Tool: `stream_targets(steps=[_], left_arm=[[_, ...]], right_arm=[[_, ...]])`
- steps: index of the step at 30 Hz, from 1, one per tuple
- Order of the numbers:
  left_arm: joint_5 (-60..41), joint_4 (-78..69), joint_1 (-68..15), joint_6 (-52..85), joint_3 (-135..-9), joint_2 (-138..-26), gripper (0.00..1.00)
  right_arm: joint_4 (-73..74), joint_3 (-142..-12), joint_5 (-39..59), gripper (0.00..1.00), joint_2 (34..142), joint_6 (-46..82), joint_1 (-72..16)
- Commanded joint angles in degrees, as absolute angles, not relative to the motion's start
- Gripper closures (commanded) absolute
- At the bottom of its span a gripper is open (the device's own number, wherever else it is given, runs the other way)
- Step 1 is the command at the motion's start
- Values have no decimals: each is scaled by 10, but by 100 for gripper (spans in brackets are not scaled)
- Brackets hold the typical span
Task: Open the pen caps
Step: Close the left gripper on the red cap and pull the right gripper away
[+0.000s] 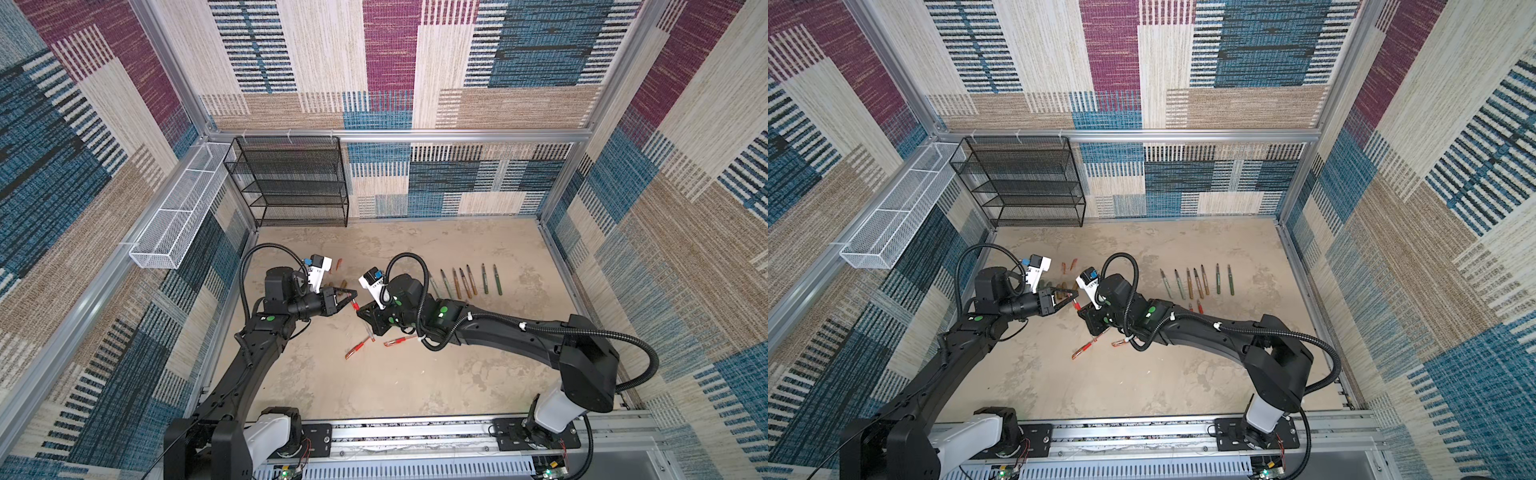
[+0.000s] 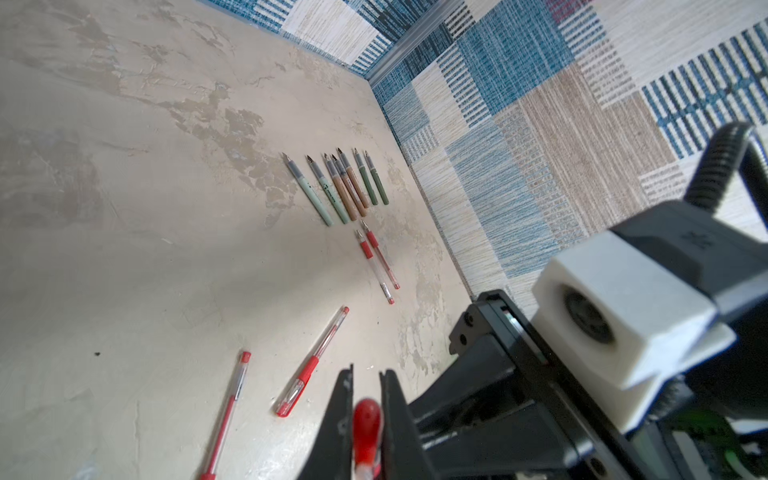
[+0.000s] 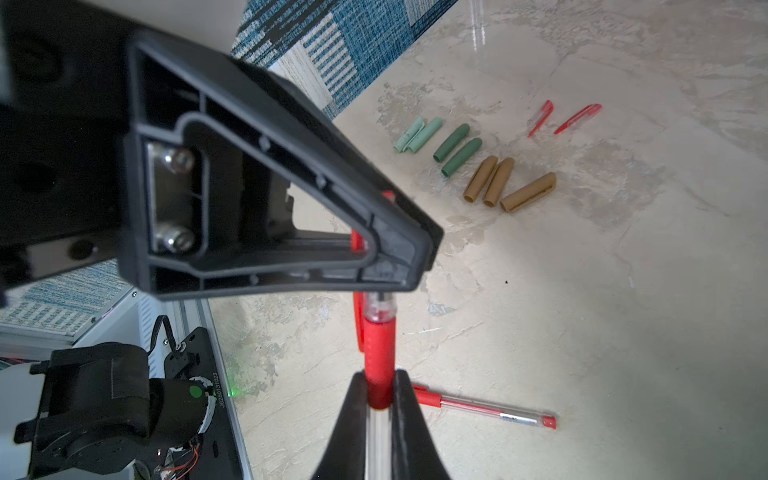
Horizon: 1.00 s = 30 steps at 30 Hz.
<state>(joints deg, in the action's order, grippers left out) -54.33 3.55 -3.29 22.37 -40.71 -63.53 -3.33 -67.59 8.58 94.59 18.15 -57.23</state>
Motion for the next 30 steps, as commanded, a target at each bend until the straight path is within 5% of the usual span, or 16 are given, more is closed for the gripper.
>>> stream_targets(steps=[1,5,9,20,30], left_arm=[[-529,26,-32,217,-405,-632,100],[-534,28,-28,218,-409,-630,100],[-529,28,-27,214,-407,-627,100],[-527,34,-16,215,-414,-630,100],[-504,52,5,219,-446,-639,100]], right_arm=[[4,-676,99,87,949,187,-573],[-9,-678,101,73,956,192,-574],[11,-648,106,70,959,201,-574],[-13,-633,105,100,954,196,-574],[29,-527,101,100,913,223,-576]])
